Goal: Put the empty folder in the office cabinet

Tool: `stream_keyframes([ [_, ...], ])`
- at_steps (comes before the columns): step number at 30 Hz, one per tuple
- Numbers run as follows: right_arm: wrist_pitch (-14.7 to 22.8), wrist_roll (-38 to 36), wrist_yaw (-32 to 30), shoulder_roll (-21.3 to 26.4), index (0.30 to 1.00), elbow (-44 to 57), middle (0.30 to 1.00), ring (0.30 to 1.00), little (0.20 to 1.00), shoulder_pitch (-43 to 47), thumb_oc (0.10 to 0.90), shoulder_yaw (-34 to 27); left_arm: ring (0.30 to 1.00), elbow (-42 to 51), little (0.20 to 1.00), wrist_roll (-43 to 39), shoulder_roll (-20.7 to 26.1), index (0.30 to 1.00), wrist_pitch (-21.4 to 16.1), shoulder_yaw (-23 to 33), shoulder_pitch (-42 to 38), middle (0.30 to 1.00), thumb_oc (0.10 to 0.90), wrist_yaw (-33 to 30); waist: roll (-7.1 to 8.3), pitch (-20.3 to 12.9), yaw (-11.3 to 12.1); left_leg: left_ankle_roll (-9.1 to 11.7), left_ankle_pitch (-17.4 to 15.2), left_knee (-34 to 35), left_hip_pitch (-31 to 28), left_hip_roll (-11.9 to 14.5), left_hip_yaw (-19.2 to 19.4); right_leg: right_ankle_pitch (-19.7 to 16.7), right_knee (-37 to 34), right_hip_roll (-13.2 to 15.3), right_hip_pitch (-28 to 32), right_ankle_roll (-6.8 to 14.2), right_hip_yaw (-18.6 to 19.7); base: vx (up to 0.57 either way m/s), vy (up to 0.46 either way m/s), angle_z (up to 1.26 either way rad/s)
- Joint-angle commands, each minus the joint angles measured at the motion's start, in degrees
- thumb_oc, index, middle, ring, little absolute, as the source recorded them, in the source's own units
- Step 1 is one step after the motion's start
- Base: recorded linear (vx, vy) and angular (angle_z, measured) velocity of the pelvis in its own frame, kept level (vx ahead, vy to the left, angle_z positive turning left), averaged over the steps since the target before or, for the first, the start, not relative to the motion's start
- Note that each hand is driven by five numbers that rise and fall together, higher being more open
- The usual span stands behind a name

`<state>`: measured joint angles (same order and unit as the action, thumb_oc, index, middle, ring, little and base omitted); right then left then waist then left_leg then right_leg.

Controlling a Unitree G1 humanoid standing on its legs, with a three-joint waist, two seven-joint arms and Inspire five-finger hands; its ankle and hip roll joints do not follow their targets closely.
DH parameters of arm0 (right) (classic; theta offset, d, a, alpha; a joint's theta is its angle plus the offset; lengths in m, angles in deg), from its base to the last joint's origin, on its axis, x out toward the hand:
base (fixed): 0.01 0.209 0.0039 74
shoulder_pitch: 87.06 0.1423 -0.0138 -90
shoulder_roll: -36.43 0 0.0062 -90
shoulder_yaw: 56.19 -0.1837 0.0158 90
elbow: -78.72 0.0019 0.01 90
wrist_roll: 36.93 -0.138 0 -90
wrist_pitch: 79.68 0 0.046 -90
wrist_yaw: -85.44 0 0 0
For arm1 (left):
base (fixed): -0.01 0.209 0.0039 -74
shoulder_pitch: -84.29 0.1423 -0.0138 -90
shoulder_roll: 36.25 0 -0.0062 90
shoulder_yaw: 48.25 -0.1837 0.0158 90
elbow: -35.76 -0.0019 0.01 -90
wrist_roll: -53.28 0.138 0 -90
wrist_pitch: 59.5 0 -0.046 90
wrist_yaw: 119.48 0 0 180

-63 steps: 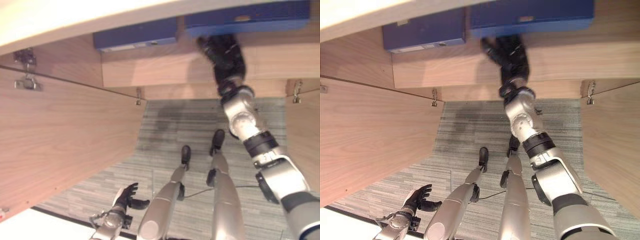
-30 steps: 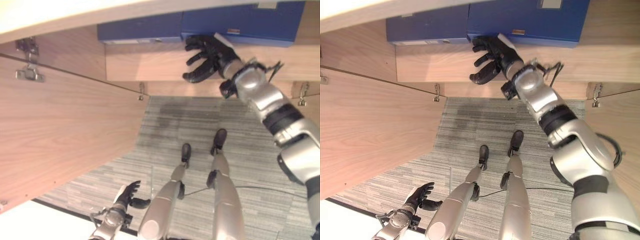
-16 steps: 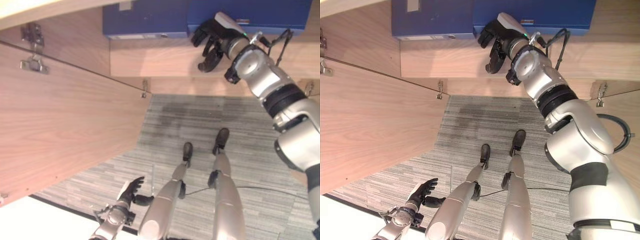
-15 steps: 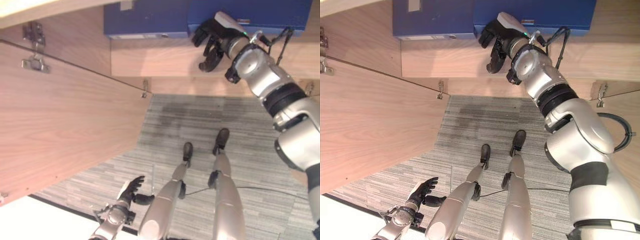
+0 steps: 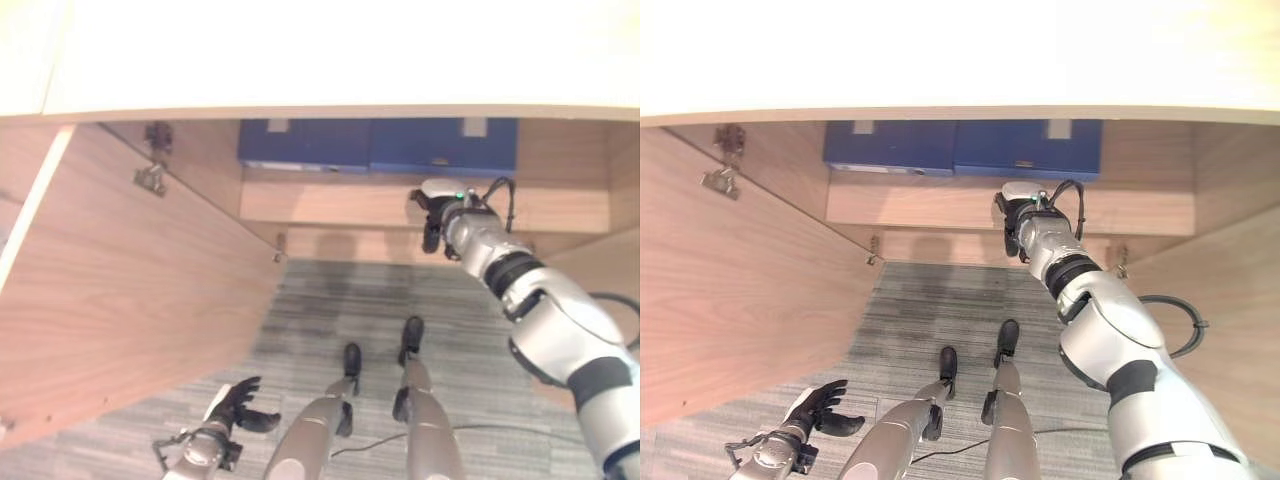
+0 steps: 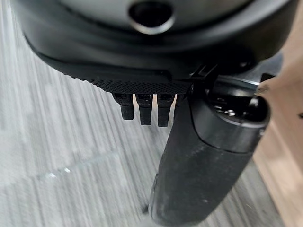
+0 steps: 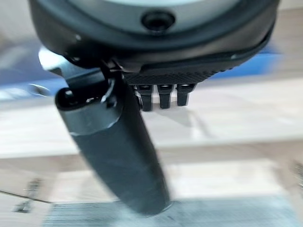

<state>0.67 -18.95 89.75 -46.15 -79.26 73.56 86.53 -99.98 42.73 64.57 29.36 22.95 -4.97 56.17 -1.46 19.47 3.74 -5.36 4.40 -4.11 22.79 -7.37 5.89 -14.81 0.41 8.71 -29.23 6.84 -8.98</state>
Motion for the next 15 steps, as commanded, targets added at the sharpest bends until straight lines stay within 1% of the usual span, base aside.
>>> stream_keyframes([
  [1,-0.26,3.79,-0.89,7.25,0.9,-2.76,0.9,0.9,0.9,7.13,0.8,1.22,0.9,-1.65,0.9,2.93,1.49,0.9,0.17,-0.9,1.21,0.9,0.8,-0.13,-3.02,4.07,1.89,5.04,-9.88,-2.94,-3.26,1.3,-2.54,3.41,-3.68,1.15,5.4,1.55,0.75,0.06,0.086,-0.73],
  [2,-0.28,4.95,0.35,5.47,0.9,-2.21,0.9,0.9,0.9,4.7,0.8,0.62,0.9,-2.99,0.9,3.82,0.88,0.9,0.68,-0.29,1.24,0.9,0.8,0.3,-2.59,2.64,2.06,4.74,-10.69,-3.56,-4.84,1.45,-2.35,3.83,-3.66,1.19,6.9,1.68,0.56,0.06,0.092,-0.09],
  [3,-0.31,5.83,1.47,4.81,0.9,-1.72,0.9,0.9,0.9,3.52,0.8,0.25,0.9,-3.77,0.9,4.44,0.64,0.9,0.85,0.03,1.56,0.9,0.8,0.65,-2.46,2.16,2.04,4.6,-11.16,-3.75,-5.99,1.49,-2.27,4.06,-3.71,1.22,8.03,1.7,0.47,0.05,0.104,-0.15],
  [4,-0.32,6.34,3.48,3.61,0.9,-0.96,0.9,0.9,0.9,0.17,0.8,-1.12,0.9,-6.07,0.9,5.76,-0.32,0.9,1.43,0.62,2.08,0.9,0.8,1.39,-2.25,0.33,2.11,4.21,-12.19,-4.19,-8.9,1.4,-2.26,4.71,-3.46,1.57,10.83,1.85,0.14,0.03,0.073,-0.05],
  [5,-0.32,6.34,3.48,3.61,0.9,-0.96,0.9,0.9,0.9,0.17,0.8,-1.12,0.9,-6.07,0.9,5.76,-0.32,0.9,1.43,0.62,2.08,0.9,0.8,1.39,-2.25,0.36,2.11,4.21,-12.19,-4.18,-8.94,1.4,-2.27,4.71,-3.47,1.56,10.88,1.85,0.14,0.03,0.071,-0.04],
  [7,0.15,5.25,5.07,3.04,0.9,0.07,0.9,0.9,0.9,-3.08,0.8,-2.89,0.9,-9.31,0.9,7.76,-1.33,0.9,2.04,1.23,1.93,0.9,0.8,1.93,-1.89,-1.59,1.97,3.94,-13.1,-4.56,-11.22,1.23,-2.17,4.87,-3.37,1.72,12.88,2.09,-0.19,0.01,0.064,-0.02],
  [8,0.14,5.25,5.08,3.05,0.9,0.09,0.9,0.9,0.9,-3.12,0.8,-2.9,0.9,-9.35,0.9,7.77,-1.34,0.9,2.02,1.22,1.93,0.9,0.8,1.92,-1.9,-1.53,1.97,3.94,-13.12,-4.54,-11.33,1.24,-2.17,4.87,-3.41,1.71,13.0,2.09,-0.2,-0.02,0.089,-0.01],
  [9,0.33,4.03,5.15,2.87,0.9,1.18,0.9,0.9,0.9,-5.02,0.8,-4.19,0.9,-11.86,0.9,8.87,-2.43,0.9,2.19,1.36,1.6,0.9,0.8,1.88,-1.49,-2.55,1.86,3.8,-13.79,-4.96,-12.61,1.31,-1.83,5.04,-3.39,1.95,14.19,2.26,-0.39,-0.02,0.043,-0.04],
  [10,0.31,4.03,5.16,2.91,0.9,1.23,0.9,0.9,0.9,-5.07,0.8,-4.2,0.9,-11.9,0.9,8.88,-2.44,0.9,2.17,1.33,1.59,0.9,0.8,1.87,-1.52,-2.49,1.89,3.8,-13.81,-4.96,-12.71,1.32,-1.82,5.04,-3.42,1.94,14.3,2.26,-0.38,-0.04,0.101,-0.07],
  [11,0.55,0.07,5.74,2.47,0.9,5.61,0.9,0.9,0.9,-8.15,0.8,-6.1,0.9,-15.44,0.9,10.74,-3.79,0.9,2.67,1.68,1.13,0.9,0.8,1.74,-0.6,-3.76,1.14,3.58,-14.74,-5.57,-14.22,1.56,-1.07,5.2,-3.3,2.0,15.32,2.43,-0.54,-0.01,0.084,-0.05],
  [12,0.69,-0.85,6.07,2.1,0.9,7.69,0.9,0.9,0.9,-9.46,0.8,-6.59,0.9,-16.73,0.9,11.66,-4.29,0.9,3.01,1.85,1.24,0.9,0.8,1.66,-0.24,-4.3,0.96,3.43,-15.22,-5.69,-15.03,1.58,-0.54,5.3,-3.21,1.92,15.7,2.49,-0.6,-0.01,0.084,-0.04],
  [13,0.63,-0.84,6.1,2.16,0.9,7.79,0.9,0.9,0.9,-9.53,0.8,-6.61,0.9,-16.76,0.9,11.67,-4.3,0.9,2.98,1.81,1.24,0.9,0.8,1.65,-0.25,-4.24,1.05,3.43,-15.25,-5.66,-15.16,1.6,-0.48,5.31,-3.22,1.89,15.8,2.5,-0.54,0.02,0.074,-0.09],
  [14,1.03,-3.47,7.1,1.65,0.9,12.49,0.9,0.9,0.9,-12.76,0.8,-7.24,0.9,-20.04,0.9,13.52,-5.39,0.9,3.55,2.43,0.97,0.9,0.8,1.5,0.84,-5.66,0.41,3.03,-15.96,-5.42,-16.97,1.99,0.87,5.3,-3.19,1.65,16.39,2.83,-0.76,0.0,0.081,-0.36],
  [15,1.28,-4.57,7.45,1.65,0.9,15.16,0.9,0.9,0.9,-13.95,0.8,-7.5,0.9,-21.51,0.9,14.31,-5.89,0.9,3.84,2.66,0.73,0.9,0.8,1.36,1.27,-6.16,0.23,2.78,-16.25,-5.12,-17.99,2.18,1.77,5.2,-3.2,1.55,16.63,3.0,-0.71,0.01,0.109,-0.54],
])
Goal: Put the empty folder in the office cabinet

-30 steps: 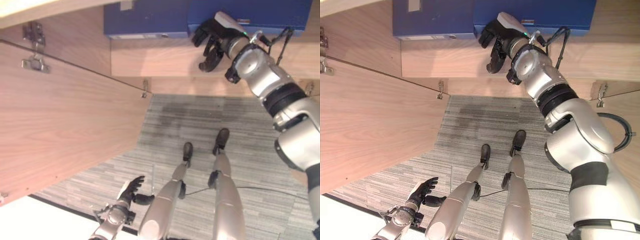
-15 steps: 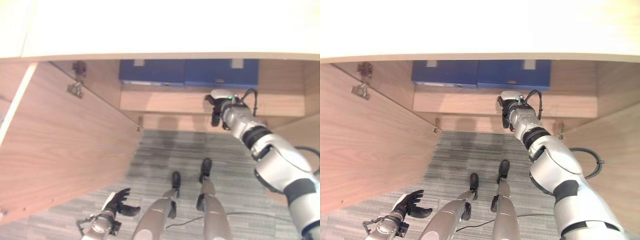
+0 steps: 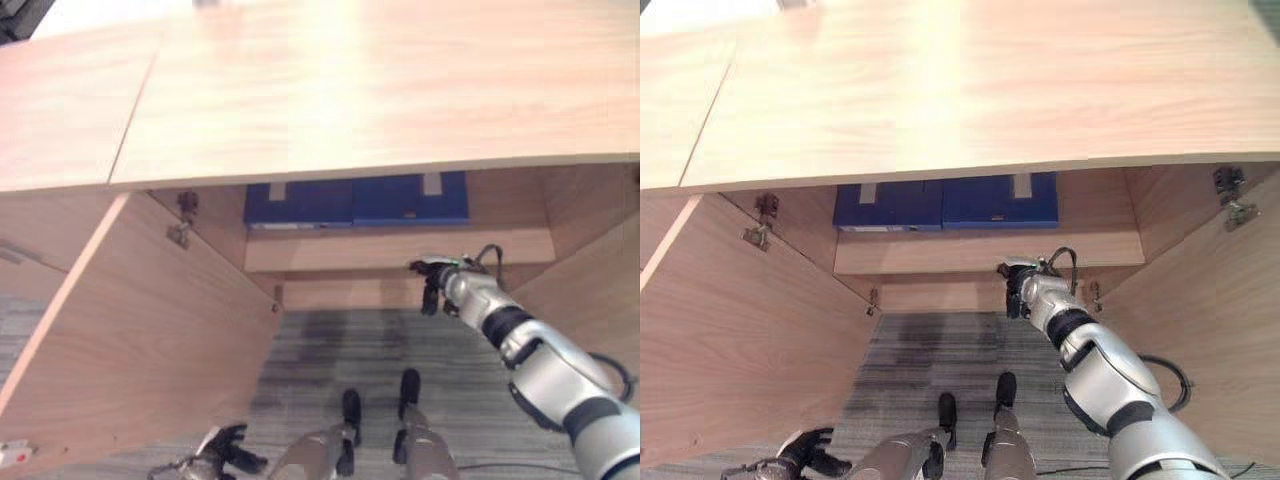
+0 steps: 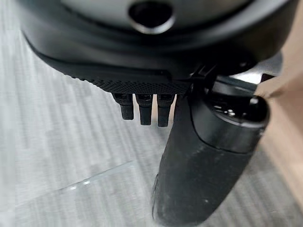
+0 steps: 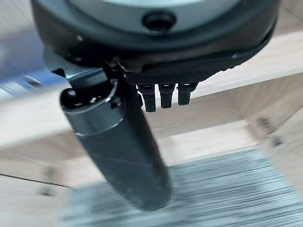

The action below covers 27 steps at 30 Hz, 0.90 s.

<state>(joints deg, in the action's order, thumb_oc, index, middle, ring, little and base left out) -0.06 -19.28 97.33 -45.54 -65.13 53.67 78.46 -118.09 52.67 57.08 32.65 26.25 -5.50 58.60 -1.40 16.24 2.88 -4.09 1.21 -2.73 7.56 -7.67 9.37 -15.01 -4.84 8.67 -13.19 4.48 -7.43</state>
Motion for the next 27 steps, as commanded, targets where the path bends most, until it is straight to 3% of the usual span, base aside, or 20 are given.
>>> stream_keyframes([
  [1,2.18,-5.98,0.2,0.97,0.9,3.16,0.9,0.9,0.9,4.39,0.8,0.18,0.9,-5.08,0.9,4.95,0.99,0.9,0.78,-0.23,0.9,0.9,0.8,-1.32,1.58,-3.53,0.69,1.31,-13.36,-6.03,-4.02,2.79,-1.06,5.32,2.03,1.39,0.99,5.52,-2.42,-0.01,0.061,-0.8],
  [2,2.16,-5.98,0.22,0.97,0.9,3.2,0.9,0.9,0.9,4.39,0.8,0.15,0.9,-5.11,0.9,4.96,1.01,0.9,0.77,-0.23,0.87,0.9,0.8,-1.32,1.74,-3.63,0.74,1.29,-13.17,-5.92,-3.87,2.66,-0.96,5.21,1.98,1.5,0.78,5.52,-2.3,0.0,0.1,-0.75],
  [5,3.57,-17.97,1.04,3.14,0.9,18.89,0.9,0.9,0.9,-5.91,0.8,-3.21,0.9,-10.08,0.9,6.29,-1.45,0.9,1.63,1.94,-0.97,0.9,0.8,-1.12,2.99,-6.07,-2.01,0.76,-13.1,-2.83,-7.95,3.07,2.45,4.48,2.17,1.41,1.38,6.43,-3.09,0.0,0.111,-0.57],
  [8,5.07,-24.59,1.02,4.16,0.9,24.22,0.9,0.9,0.9,-11.29,0.8,-6.32,0.9,-11.36,0.9,6.08,-2.36,0.9,1.71,2.64,-2.31,0.9,0.8,-1.03,3.4,-6.79,-3.04,0.47,-12.63,-1.01,-9.64,3.02,4.19,3.74,2.44,1.55,1.19,6.89,-4.0,-0.01,0.078,-0.84],
  [9,5.92,-27.1,1.0,5.21,0.9,27.67,0.9,0.9,0.9,-16.77,0.8,-8.95,0.9,-11.46,0.9,6.25,-2.73,0.9,1.74,3.12,-3.84,0.9,0.8,-0.73,2.83,-7.0,-3.21,0.55,-12.99,0.49,-11.64,3.79,5.99,4.51,3.09,2.25,1.75,7.96,-9.17,-0.02,0.112,-0.73],
  [10,6.03,-27.01,0.46,5.64,0.9,27.81,0.9,0.9,0.9,-19.24,0.8,-10.11,0.9,-10.83,0.9,6.14,-2.96,0.9,1.74,3.27,-4.11,0.9,0.8,-0.72,2.62,-7.16,-2.94,0.67,-12.58,1.43,-12.12,4.01,7.01,5.2,3.51,3.28,2.37,7.74,-13.52,-0.04,0.088,-0.84],
  [12,5.44,-25.4,-0.75,6.03,0.9,28.36,0.9,0.9,0.9,-25.07,0.8,-13.05,0.9,-9.19,0.9,5.57,-3.37,0.9,1.96,3.44,-5.38,0.9,0.8,-0.97,2.3,-7.68,-3.35,0.86,-11.22,3.01,-12.62,5.12,9.48,5.47,6.13,6.06,3.14,7.75,-19.83,-0.08,0.011,-1.23],
  [16,5.54,-27.41,-3.32,6.38,0.9,29.5,0.9,0.9,0.9,-34.26,0.8,-20.43,0.9,-8.19,0.9,5.74,-4.12,0.9,2.03,2.56,-7.88,0.9,0.8,-1.68,1.55,-8.58,-4.93,1.04,-9.67,5.39,-12.76,6.24,10.32,4.95,9.56,8.9,4.11,7.97,-17.96,-0.03,-0.026,-0.56],
  [19,6.48,-29.53,-6.66,4.86,0.9,30.99,0.9,0.9,0.9,-44.04,0.8,-29.03,0.9,-8.68,0.9,7.86,-4.19,0.9,1.78,1.83,-10.19,0.9,0.8,-2.94,1.87,-9.79,-6.57,1.04,-9.07,7.44,-13.1,6.39,10.9,4.16,9.92,10.45,6.83,8.36,-12.1,0.02,-0.084,-0.1],
  [22,7.07,-30.65,-8.16,3.59,0.9,30.51,0.9,0.9,0.9,-47.64,0.8,-32.29,0.9,-9.19,0.9,8.09,-4.34,0.9,1.74,2.75,-9.75,0.9,0.8,-3.47,2.82,-10.94,-6.85,1.33,-9.16,7.72,-13.17,6.12,11.37,4.61,7.45,9.47,8.66,8.29,-10.19,0.06,-0.116,-0.18],
  [23,7.64,-31.53,-10.19,1.88,0.9,29.08,0.9,0.9,0.9,-50.53,0.8,-35.05,0.9,-10.52,0.9,7.43,-4.43,0.9,1.8,4.87,-8.7,0.9,0.8,-4.12,3.78,-12.13,-7.25,1.82,-8.84,7.73,-13.09,6.28,12.13,4.92,4.84,7.78,8.97,8.73,-8.72,0.09,-0.167,-0.67],
  [27,7.45,-31.32,-10.88,0.47,0.9,28.57,0.9,0.9,0.9,-53.9,0.8,-36.84,0.9,-13.43,0.9,7.08,-4.47,0.9,2.28,7.76,-7.17,0.9,0.8,-4.68,4.53,-13.21,-7.78,2.81,-8.34,7.73,-13.2,7.71,12.92,6.19,3.55,5.18,8.7,8.05,-6.82,0.08,-0.156,-0.61],
])
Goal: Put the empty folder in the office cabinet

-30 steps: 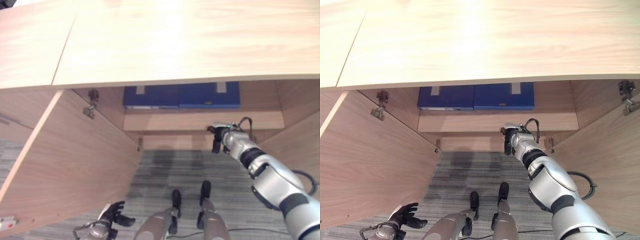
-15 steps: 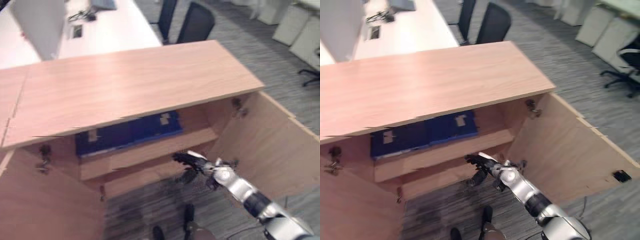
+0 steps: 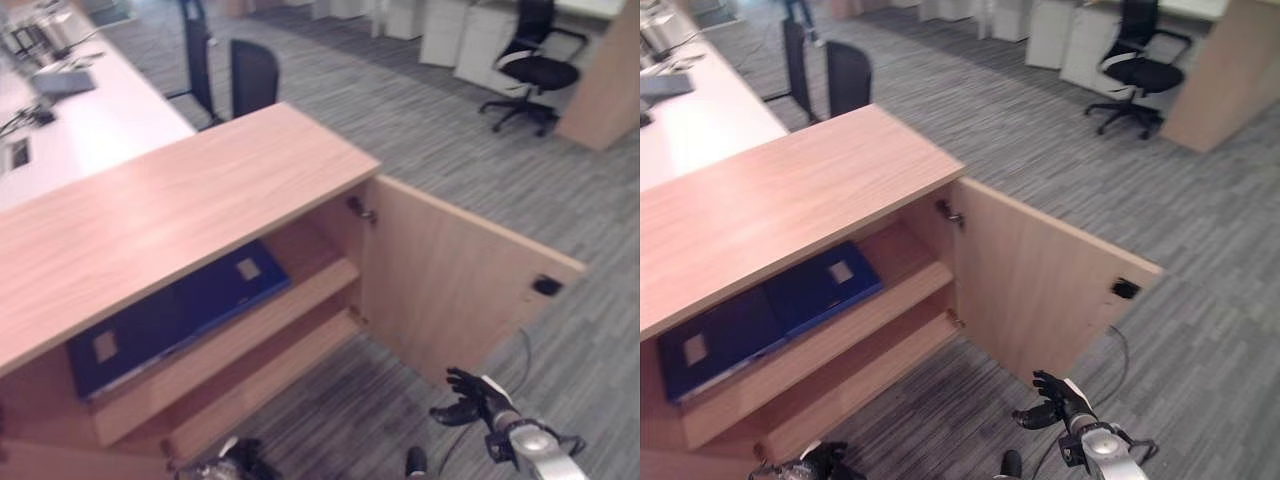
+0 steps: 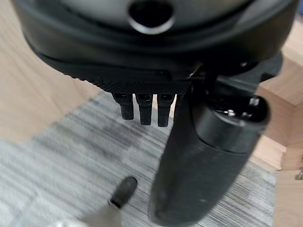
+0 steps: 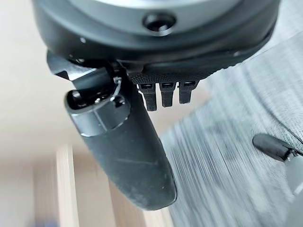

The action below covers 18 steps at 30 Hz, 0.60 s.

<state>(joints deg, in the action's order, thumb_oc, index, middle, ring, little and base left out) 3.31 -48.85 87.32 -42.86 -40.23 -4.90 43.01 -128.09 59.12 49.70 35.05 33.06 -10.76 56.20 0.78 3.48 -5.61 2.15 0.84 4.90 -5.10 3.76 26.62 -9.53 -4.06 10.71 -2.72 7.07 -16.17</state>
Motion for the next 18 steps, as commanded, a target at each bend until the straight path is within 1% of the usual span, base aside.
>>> stream_keyframes([
  [1,3.95,-1.82,-0.72,-2.25,0.9,4.17,0.9,0.9,0.9,3.29,0.8,-1.9,0.9,-4.12,0.9,1.02,2.74,0.9,0.01,1.3,-1.35,0.9,0.8,-2.04,2.53,-0.74,0.54,-3.12,-7.81,0.1,-0.67,-3.28,-4.29,1.31,2.54,2.46,-1.62,5.08,2.15,0.13,-0.265,-0.29],
  [3,4.2,-2.28,-1.14,-1.13,0.9,4.17,0.9,0.9,0.9,0.8,0.8,-4.61,0.9,-5.19,0.9,0.78,3.06,0.9,0.06,3.32,0.78,0.9,0.8,-1.31,2.93,-1.89,-0.47,-1.53,-7.22,0.1,-1.15,-0.94,-3.8,4.28,1.49,-0.09,-0.62,3.66,2.46,0.16,-0.308,-0.06],
  [4,4.3,-2.17,-1.43,-0.72,0.9,3.82,0.9,0.9,0.9,0.89,0.8,-5.24,0.9,-4.82,0.9,0.07,3.08,0.9,0.01,3.81,1.01,0.9,0.8,-1.34,2.88,-2.08,-0.58,-1.15,-6.94,0.1,-1.26,-0.46,-3.83,4.87,1.43,-0.6,-0.34,3.35,2.36,0.1,-0.174,-0.11],
  [5,4.31,-2.17,-1.43,-0.71,0.9,3.82,0.9,0.9,0.9,0.89,0.8,-5.23,0.9,-4.8,0.9,0.06,3.07,0.9,0.02,3.81,1.02,0.9,0.8,-1.34,2.86,-2.08,-0.59,-1.13,-6.93,0.1,-1.27,-0.43,-3.85,4.89,1.43,-0.62,-0.32,3.33,2.35,0.09,-0.17,-0.13],
  [6,4.68,-2.12,-2.47,0.37,0.9,3.76,0.9,0.9,0.9,1.8,0.8,-6.28,0.9,-4.3,0.9,-1.45,3.26,0.9,-0.02,4.49,1.16,0.9,0.8,-1.66,2.9,-2.44,-0.8,-0.5,-6.57,0.05,-1.54,0.49,-3.71,5.81,1.5,-1.58,-0.02,2.88,2.51,0.09,-0.17,-0.12],
  [9,5.3,-1.61,-3.99,2.55,0.9,4.42,0.9,0.9,0.9,3.56,0.8,-7.89,0.9,-3.98,0.9,-2.54,3.35,0.9,0.03,4.65,0.87,0.9,0.8,-2.12,2.9,-2.75,-0.93,0.57,-5.69,0.06,-1.72,1.94,-3.5,7.28,1.61,-2.83,0.29,2.15,2.37,0.07,-0.167,-0.08],
  [10,5.29,-1.61,-3.99,2.58,0.9,4.43,0.9,0.9,0.9,3.57,0.8,-7.9,0.9,-3.97,0.9,-2.54,3.32,0.9,0.04,4.65,0.85,0.9,0.8,-2.13,2.88,-2.73,-0.93,0.6,-5.67,0.06,-1.72,1.97,-3.51,7.3,1.63,-2.86,0.29,2.12,2.36,0.06,-0.147,-0.01],
  [11,5.7,-1.05,-4.94,4.08,0.9,5.08,0.9,0.9,0.9,4.89,0.8,-8.47,0.9,-3.54,0.9,-2.97,3.37,0.9,0.02,4.36,0.79,0.9,0.8,-2.14,2.85,-2.97,-0.89,1.12,-5.24,0.1,-1.75,2.69,-3.49,7.88,1.4,-3.53,0.64,1.75,2.3,0.05,-0.135,0.01],
  [18,7.76,-2.2,-6.88,8.9,0.9,8.36,0.9,0.9,0.9,11.46,0.8,-8.71,0.9,-2.45,0.9,-3.46,3.43,0.9,-0.05,2.82,0.51,0.9,0.8,-1.88,2.7,-3.35,-0.12,2.83,-3.96,0.06,-1.85,4.84,-3.51,9.72,-0.39,-5.99,2.32,0.42,1.88,0.04,-0.13,0.03],
])
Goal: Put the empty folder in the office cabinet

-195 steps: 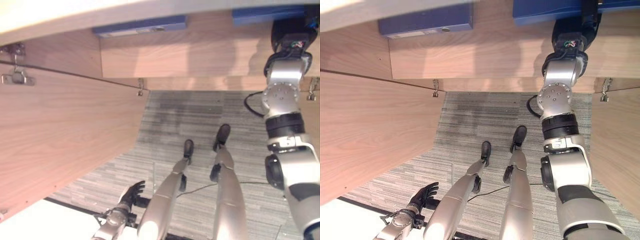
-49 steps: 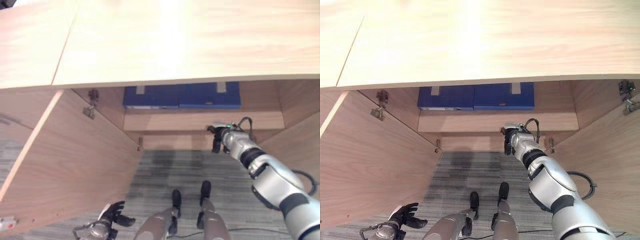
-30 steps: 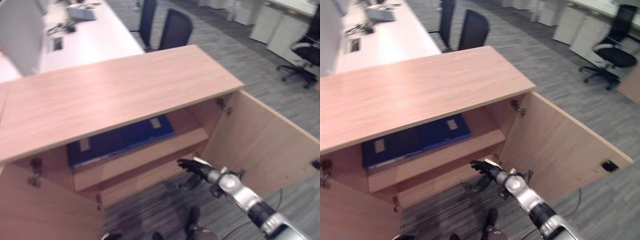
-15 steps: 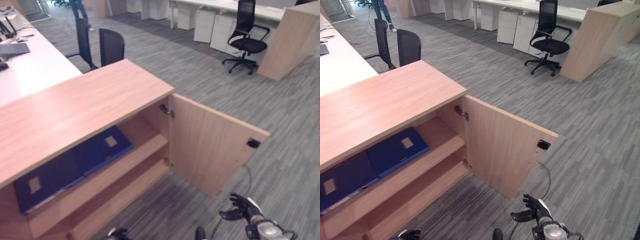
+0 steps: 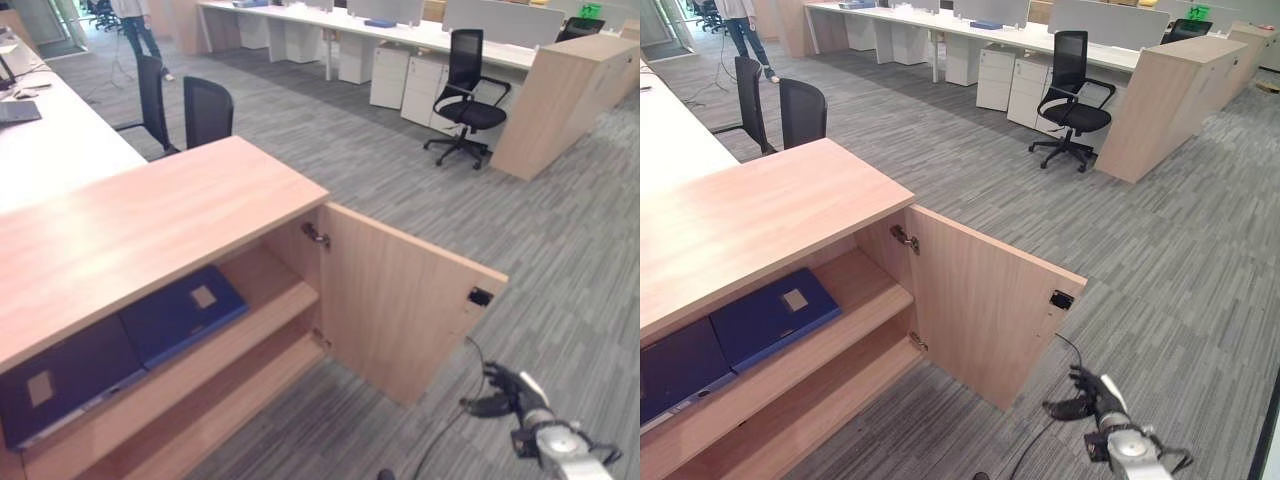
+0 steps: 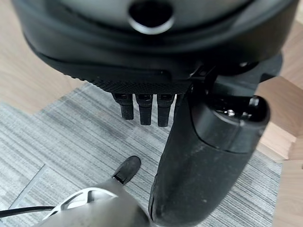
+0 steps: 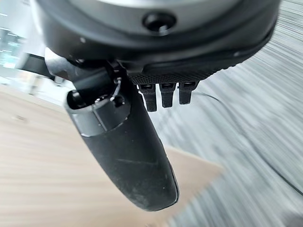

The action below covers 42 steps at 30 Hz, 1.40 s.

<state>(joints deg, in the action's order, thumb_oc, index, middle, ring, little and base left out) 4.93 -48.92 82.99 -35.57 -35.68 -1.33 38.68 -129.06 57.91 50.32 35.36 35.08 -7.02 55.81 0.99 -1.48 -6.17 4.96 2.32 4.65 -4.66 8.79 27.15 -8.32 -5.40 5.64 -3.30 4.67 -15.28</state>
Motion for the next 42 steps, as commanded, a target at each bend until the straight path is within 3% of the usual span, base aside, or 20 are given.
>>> stream_keyframes([
  [1,6.14,-2.13,-2.55,1.63,0.9,3.8,0.9,0.9,0.9,7.93,0.8,-4.36,0.9,-1.47,0.9,-2.25,2.8,0.9,-0.36,0.83,-3.25,0.9,0.8,-1.49,2.48,1.65,0.44,0.03,-5.43,0.31,-2.32,-0.17,-4.03,8.51,0.94,-0.93,2.94,2.8,1.0,0.02,-0.067,0.07],
  [12,7.65,-7.44,-3.37,7.26,0.9,-0.88,0.9,0.9,0.9,21.81,0.8,-0.26,0.9,-3.2,0.9,-4.63,3.35,0.9,-0.25,1.4,-0.59,0.9,0.8,-0.93,1.97,2.2,3.04,1.72,-3.31,-0.3,-3.07,1.83,-4.96,11.5,0.67,-3.25,5.55,0.49,-0.06,0.02,-0.087,0.07],
  [20,6.8,-15.4,5.83,6.64,0.9,5.2,0.9,0.9,0.9,24.3,0.8,9.9,0.9,-2.6,0.9,-5.68,3.67,0.9,-0.2,1.36,-0.02,0.9,0.8,-0.1,1.58,2.7,4.19,2.91,-1.07,-0.13,-2.57,2.64,-5.64,12.71,0.86,-4.14,5.84,-0.56,-0.97,0.0,-0.04,0.02],
  [23,5.79,-20.55,14.01,3.34,0.9,15.08,0.9,0.9,0.9,23.38,0.8,20.13,0.9,-2.23,0.9,-5.98,3.05,0.9,-0.03,0.81,-0.8,0.9,0.8,0.9,1.46,2.83,4.27,3.41,-0.2,-0.14,-2.6,3.05,-5.69,13.16,0.84,-4.64,6.04,-0.98,-1.07,0.0,-0.032,-0.09],
  [24,5.79,-20.55,14.01,3.34,0.9,15.08,0.9,0.9,0.9,23.38,0.8,20.13,0.9,-2.23,0.9,-5.98,3.05,0.9,-0.03,0.81,-0.8,0.9,0.8,0.9,1.46,2.83,4.27,3.41,-0.2,-0.14,-2.6,3.05,-5.69,13.16,0.84,-4.64,6.04,-0.98,-1.07,0.0,-0.047,-0.12],
  [25,4.73,-22.35,17.91,-0.3,0.9,18.33,0.9,0.9,0.9,23.68,0.8,27.08,0.9,-1.8,0.9,-5.38,2.51,0.9,-0.13,-0.03,-1.41,0.9,0.8,1.32,1.47,2.89,4.58,3.6,0.11,-0.24,-2.55,3.29,-5.91,13.28,0.94,-4.85,6.1,-1.19,-1.3,0.0,-0.033,-0.16],
  [26,4.73,-22.35,17.91,-0.31,0.9,18.32,0.9,0.9,0.9,23.69,0.8,27.08,0.9,-1.8,0.9,-5.38,2.51,0.9,-0.13,-0.02,-1.41,0.9,0.8,1.32,1.47,2.89,4.57,3.6,0.12,-0.24,-2.55,3.29,-5.91,13.28,0.94,-4.85,6.1,-1.19,-1.31,-0.01,-0.049,-0.18],
  [28,2.98,-21.65,21.09,-7.37,0.9,17.97,0.9,0.9,0.9,27.38,0.8,36.8,0.9,-0.99,0.9,-5.03,1.28,0.9,-0.59,-1.76,-2.55,0.9,0.8,1.4,1.45,2.92,5.41,3.81,0.54,-0.23,-2.69,3.77,-6.36,13.46,0.7,-5.11,6.51,-1.59,-1.54,0.0,-0.057,-0.13],
  [30,1.77,-20.4,22.75,-12.12,0.9,16.36,0.9,0.9,0.9,30.84,0.8,42.38,0.9,-0.21,0.9,-5.36,0.63,0.9,-1.03,-3.05,-3.71,0.9,0.8,0.9,1.69,3.08,6.04,3.97,0.87,-0.46,-2.6,4.17,-6.81,13.59,0.63,-5.4,6.62,-1.88,-1.76,0.01,-0.063,-0.17],
  [31,1.78,-20.4,22.75,-12.14,0.9,16.35,0.9,0.9,0.9,30.85,0.8,42.39,0.9,-0.21,0.9,-5.36,0.63,0.9,-1.03,-3.04,-3.72,0.9,0.8,0.9,1.7,3.08,6.02,3.97,0.87,-0.47,-2.6,4.17,-6.82,13.59,0.63,-5.4,6.63,-1.88,-1.77,0.0,-0.072,-0.12],
  [34,0.86,-21.33,23.46,-18.74,0.9,13.11,0.9,0.9,0.9,34.66,0.8,47.24,0.9,0.97,0.9,-6.44,-0.64,0.9,-1.57,-5.16,-5.0,0.9,0.8,-0.66,2.15,3.97,7.61,4.22,2.05,-0.99,-1.37,4.81,-8.5,13.69,0.88,-5.68,6.11,-2.24,-2.47,-0.02,-0.085,0.0],
  [37,0.79,-21.36,23.27,-19.73,0.9,12.73,0.9,0.9,0.9,36.66,0.8,48.18,0.9,2.57,0.9,-6.78,-1.13,0.9,-2.02,-6.64,-5.15,0.9,0.8,-1.08,2.44,4.92,8.7,4.72,4.05,-1.35,0.25,5.19,-9.98,13.75,0.98,-5.72,5.44,-2.44,-3.61,-0.05,-0.078,0.43],
  [38,0.7,-21.32,23.55,-19.23,0.9,13.24,0.9,0.9,0.9,37.68,0.8,48.4,0.9,4.37,0.9,-7.69,-1.57,0.9,-2.46,-8.03,-5.89,0.9,0.8,-1.64,2.79,6.31,9.82,5.0,5.41,-2.21,2.87,5.31,-10.8,13.74,0.97,-5.17,4.51,-2.64,-5.57,-0.12,-0.091,1.11],
  [41,0.79,-20.6,23.37,-16.82,0.9,14.14,0.9,0.9,0.9,37.34,0.8,47.84,0.9,7.64,0.9,-9.63,-2.28,0.9,-2.73,-9.56,-7.8,0.9,0.8,-1.78,3.26,7.72,10.55,4.74,5.61,-6.81,6.4,6.03,-5.69,13.86,0.41,-3.35,3.61,-3.07,-11.65,-0.13,-0.088,1.47],
  [42,0.8,-20.6,23.38,-16.77,0.9,14.14,0.9,0.9,0.9,37.34,0.8,47.81,0.9,7.69,0.9,-9.66,-2.29,0.9,-2.7,-9.61,-7.8,0.9,0.8,-1.78,3.23,7.68,10.48,4.73,5.4,-7.17,6.67,6.1,-5.85,13.88,0.42,-3.35,3.57,-3.07,-11.77,-0.09,-0.067,1.77],
])
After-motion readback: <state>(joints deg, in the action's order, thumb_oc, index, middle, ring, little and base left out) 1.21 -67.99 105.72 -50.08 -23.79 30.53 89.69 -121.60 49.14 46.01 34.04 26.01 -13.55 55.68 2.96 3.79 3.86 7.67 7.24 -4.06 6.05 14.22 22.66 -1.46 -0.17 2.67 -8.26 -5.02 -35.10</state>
